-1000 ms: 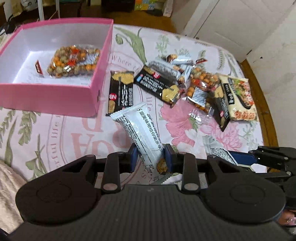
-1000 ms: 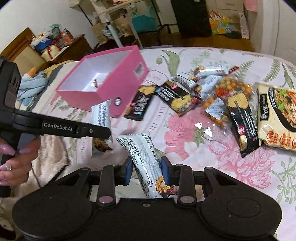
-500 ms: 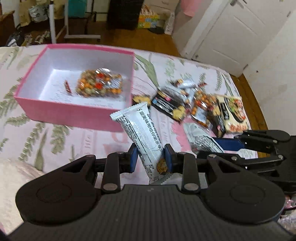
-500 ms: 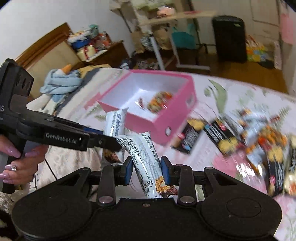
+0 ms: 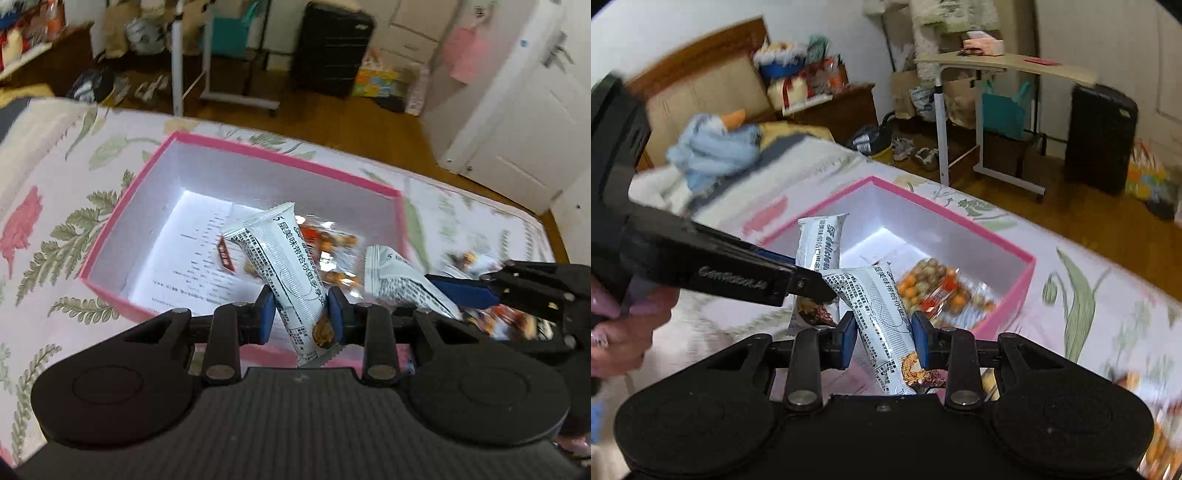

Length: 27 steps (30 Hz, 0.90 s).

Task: Organize snacks
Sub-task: 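Carry the white bars into the pink box and open both tools, then grasp a black NB cracker pack with the left tool while the right tool grasps another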

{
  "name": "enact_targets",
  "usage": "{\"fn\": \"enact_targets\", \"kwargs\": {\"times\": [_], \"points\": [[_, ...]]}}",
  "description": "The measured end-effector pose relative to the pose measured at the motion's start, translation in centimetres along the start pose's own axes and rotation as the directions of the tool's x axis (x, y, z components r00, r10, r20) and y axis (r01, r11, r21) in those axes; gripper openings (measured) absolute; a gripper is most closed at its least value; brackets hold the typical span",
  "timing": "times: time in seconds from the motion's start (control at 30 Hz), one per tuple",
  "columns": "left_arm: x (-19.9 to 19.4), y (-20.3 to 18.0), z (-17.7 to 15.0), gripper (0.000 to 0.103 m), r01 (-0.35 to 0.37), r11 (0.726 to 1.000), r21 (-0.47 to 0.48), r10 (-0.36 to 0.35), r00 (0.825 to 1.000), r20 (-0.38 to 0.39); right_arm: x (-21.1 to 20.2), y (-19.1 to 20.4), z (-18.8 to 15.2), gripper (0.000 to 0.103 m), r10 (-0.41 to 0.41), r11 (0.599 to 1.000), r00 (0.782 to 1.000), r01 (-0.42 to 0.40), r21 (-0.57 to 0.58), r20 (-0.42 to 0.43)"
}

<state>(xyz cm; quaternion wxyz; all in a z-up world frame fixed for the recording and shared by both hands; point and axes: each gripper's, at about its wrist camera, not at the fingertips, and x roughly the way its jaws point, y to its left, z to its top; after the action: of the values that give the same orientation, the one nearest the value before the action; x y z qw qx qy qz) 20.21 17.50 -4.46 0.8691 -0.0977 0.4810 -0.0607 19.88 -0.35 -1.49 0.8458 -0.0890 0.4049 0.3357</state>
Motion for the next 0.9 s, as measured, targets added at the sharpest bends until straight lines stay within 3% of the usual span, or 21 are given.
{"fn": "enact_targets", "kwargs": {"times": [0.2,0.43,0.6,0.73,0.9], "points": [[5.7,2.5,0.9,0.03,-0.058,0.997,-0.056,0.054,0.995,-0.085,5.5,1.3,0.9,0.035,-0.036,0.99,0.994,0.022,-0.137,-0.102],[8.3,3.6,0.4,0.03,-0.066,0.995,-0.081,0.054,0.988,-0.144,8.3,2.4,0.3,0.033,-0.07,0.979,0.983,0.036,-0.199,-0.169],[7.9,3.5,0.1,0.043,-0.063,0.995,-0.071,0.055,0.993,-0.101,8.4,2.0,0.2,0.038,-0.058,0.988,0.982,0.03,-0.153,-0.179],[6.7,3.4,-0.2,0.044,-0.069,0.996,-0.055,0.065,0.995,-0.075,7.7,1.8,0.0,0.041,-0.054,0.991,0.983,0.031,-0.131,-0.176],[4.0,3.0,-0.6,0.047,-0.06,0.998,-0.028,0.058,0.997,-0.051,5.8,2.3,-0.1,0.051,-0.056,0.993,0.987,0.038,-0.115,-0.153]]}}
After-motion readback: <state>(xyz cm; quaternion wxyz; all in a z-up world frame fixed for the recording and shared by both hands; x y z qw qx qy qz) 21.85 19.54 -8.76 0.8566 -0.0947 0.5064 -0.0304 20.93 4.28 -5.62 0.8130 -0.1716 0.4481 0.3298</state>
